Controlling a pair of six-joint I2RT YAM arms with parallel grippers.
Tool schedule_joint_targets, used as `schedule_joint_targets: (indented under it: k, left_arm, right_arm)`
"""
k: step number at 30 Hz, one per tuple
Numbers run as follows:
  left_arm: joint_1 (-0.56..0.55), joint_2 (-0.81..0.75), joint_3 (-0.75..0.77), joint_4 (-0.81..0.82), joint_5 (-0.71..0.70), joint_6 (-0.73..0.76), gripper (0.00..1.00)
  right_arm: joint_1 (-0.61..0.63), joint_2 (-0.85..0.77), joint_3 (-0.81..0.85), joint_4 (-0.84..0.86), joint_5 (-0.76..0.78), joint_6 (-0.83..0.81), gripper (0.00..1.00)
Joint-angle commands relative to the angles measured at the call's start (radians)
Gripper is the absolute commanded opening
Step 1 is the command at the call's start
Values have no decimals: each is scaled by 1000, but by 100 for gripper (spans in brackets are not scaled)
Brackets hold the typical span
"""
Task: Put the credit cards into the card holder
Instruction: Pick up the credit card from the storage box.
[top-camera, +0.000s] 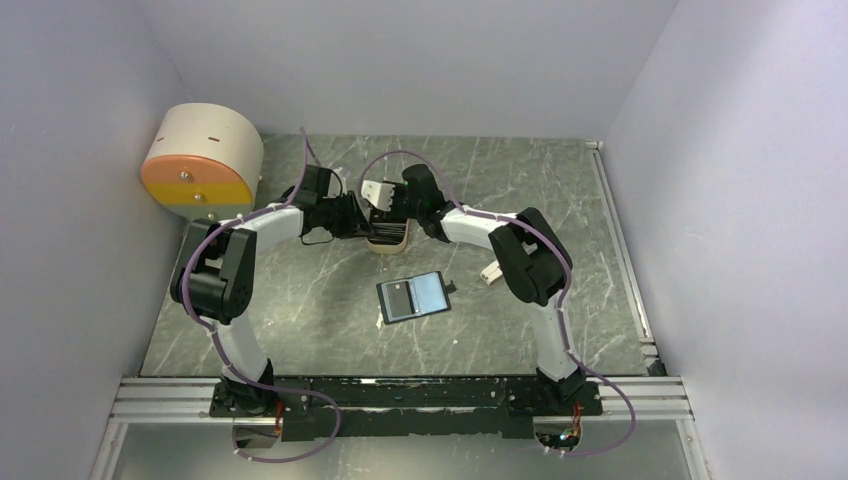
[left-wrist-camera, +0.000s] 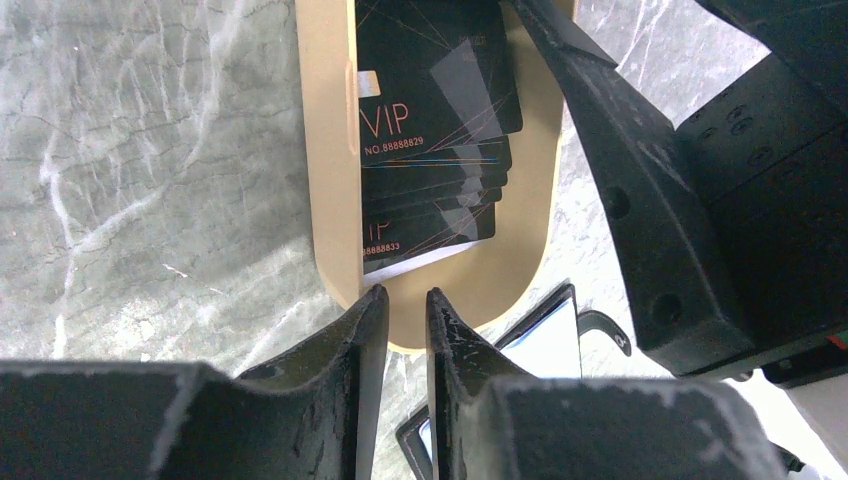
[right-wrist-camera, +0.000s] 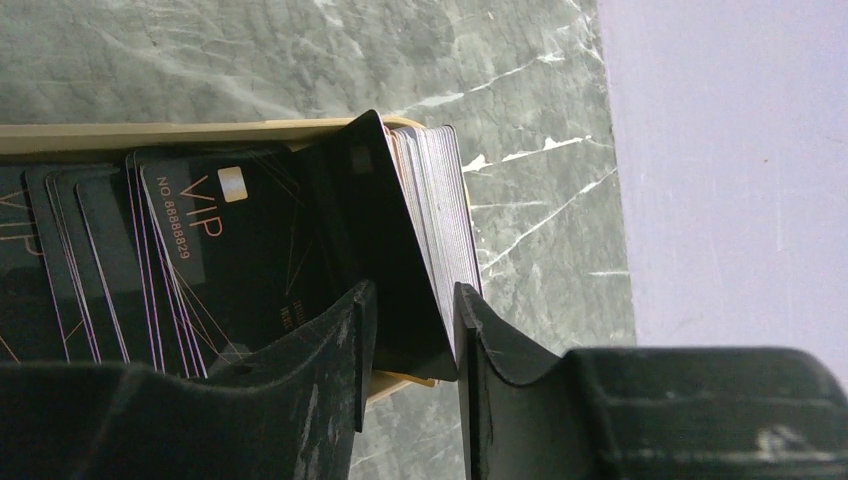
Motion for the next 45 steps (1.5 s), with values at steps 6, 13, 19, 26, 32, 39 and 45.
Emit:
schedule_joint_targets:
  k: [6, 13, 19, 26, 32, 39, 45]
  left_arm:
    - [5, 9, -7, -15, -44, 12, 27]
    - [5, 11, -1, -22, -47, 13, 28]
    - [5, 8, -3, -12, -39, 7, 28]
    - [5, -41, 3, -8, 23, -22, 31]
    - [12, -183, -14, 38, 101, -93, 35]
    - [19, -389, -90, 202, 202, -202, 48]
    - [19, -538, -193, 376, 239, -322, 58]
  right_arm:
    - [-18, -78, -11, 33, -27, 4, 31]
    - [-24, -104, -14, -17, -80, 3, 17]
    - [-24, -155, -53, -84, -166, 32, 2]
    - [-24, -232, -120, -114, -241, 103, 0]
    - [-31, -290, -77, -168, -222, 413, 0]
    - [-36, -436, -119, -152, -197, 885, 0]
    - [-46, -609, -290, 19, -180, 1339, 0]
